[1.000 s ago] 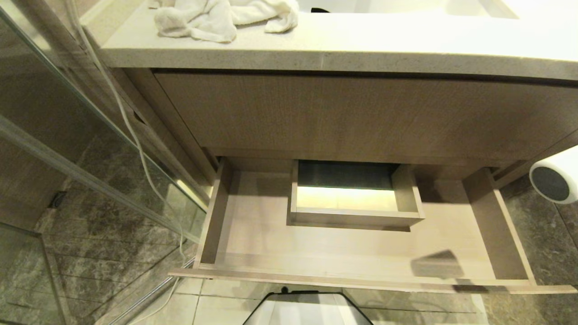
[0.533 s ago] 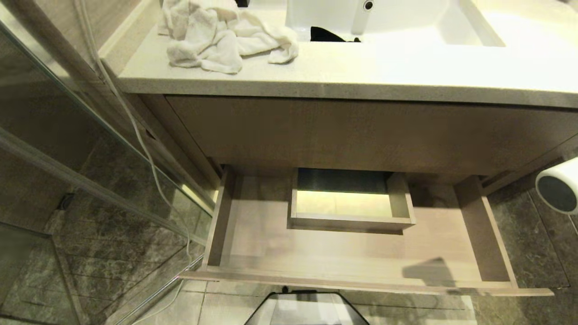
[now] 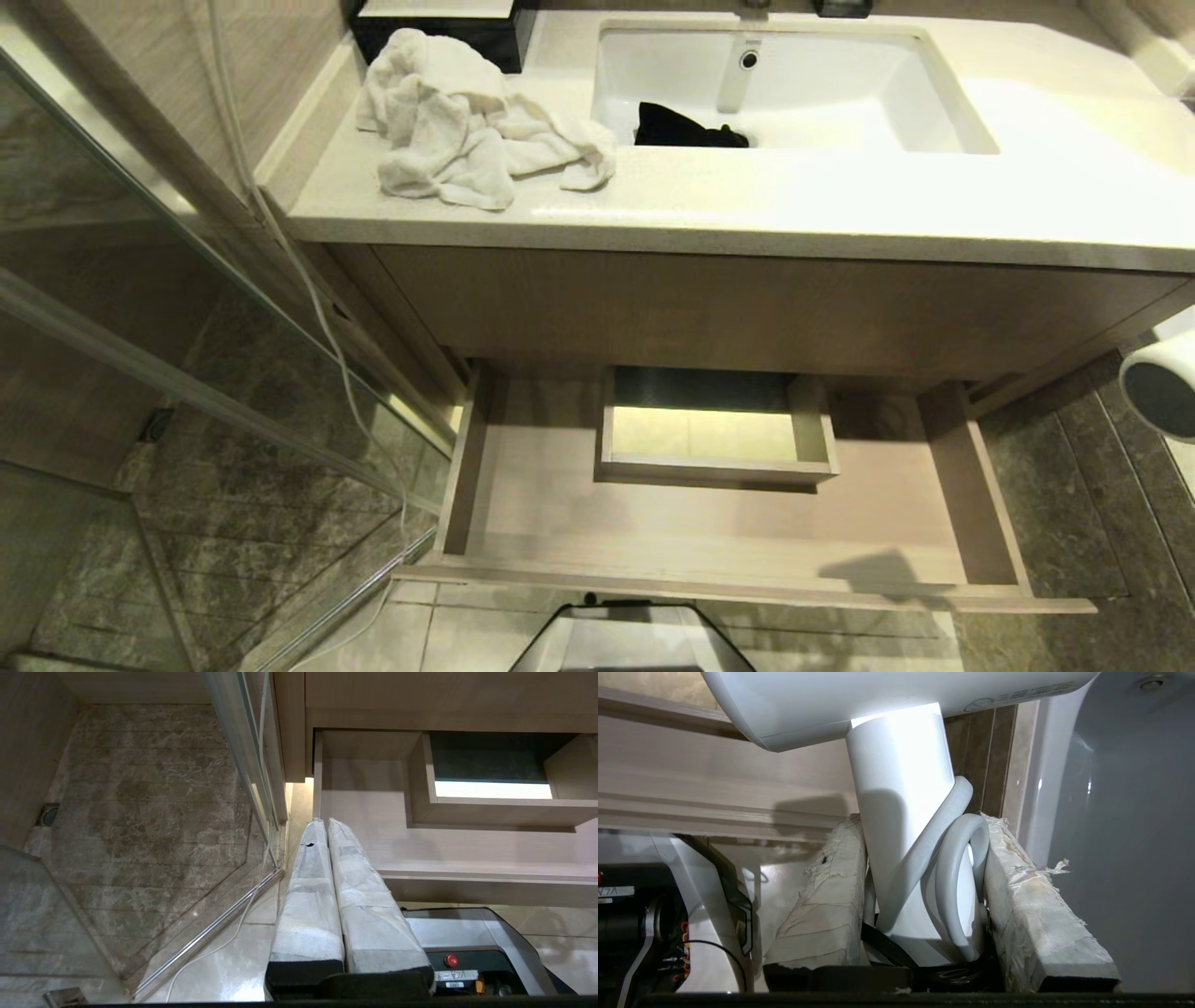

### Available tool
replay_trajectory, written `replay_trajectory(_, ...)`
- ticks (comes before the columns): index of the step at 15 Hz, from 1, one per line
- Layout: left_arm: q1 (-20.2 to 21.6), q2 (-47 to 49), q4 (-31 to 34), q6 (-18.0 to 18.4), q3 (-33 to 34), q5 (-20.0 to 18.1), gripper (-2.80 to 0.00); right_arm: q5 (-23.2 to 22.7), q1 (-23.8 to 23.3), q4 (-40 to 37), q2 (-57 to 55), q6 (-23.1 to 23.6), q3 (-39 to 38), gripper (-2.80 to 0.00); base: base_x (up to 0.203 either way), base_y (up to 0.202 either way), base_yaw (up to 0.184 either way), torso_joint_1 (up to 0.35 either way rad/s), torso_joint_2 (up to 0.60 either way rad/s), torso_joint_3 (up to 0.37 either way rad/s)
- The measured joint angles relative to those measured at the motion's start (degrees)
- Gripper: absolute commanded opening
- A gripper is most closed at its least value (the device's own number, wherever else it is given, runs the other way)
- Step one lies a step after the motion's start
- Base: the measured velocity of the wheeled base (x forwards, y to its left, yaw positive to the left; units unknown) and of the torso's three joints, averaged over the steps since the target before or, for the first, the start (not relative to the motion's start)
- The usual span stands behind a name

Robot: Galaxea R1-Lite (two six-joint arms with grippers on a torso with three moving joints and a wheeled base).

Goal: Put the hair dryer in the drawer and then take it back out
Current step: Place it on the countertop

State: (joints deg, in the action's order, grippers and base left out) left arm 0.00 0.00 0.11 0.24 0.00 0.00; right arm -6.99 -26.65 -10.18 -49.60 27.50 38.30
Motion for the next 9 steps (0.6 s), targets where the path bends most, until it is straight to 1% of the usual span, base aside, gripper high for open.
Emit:
replay_trajectory(6,0.0,0.0,0.0,0.0,0.0,0.0,-2.8,0.0,0.3,0.9,1.1,-0.2,-0.6,-2.8,0.0,0.0,0.0,0.192,-0.34,-0.157)
replay_trajectory(9,0.0,0.0,0.0,0.0,0.0,0.0,-2.8,-0.3,0.6,0.9,1.3,0.3,-1.1,-2.8,0.0,0.0,0.0,0.014,-0.03,-0.011)
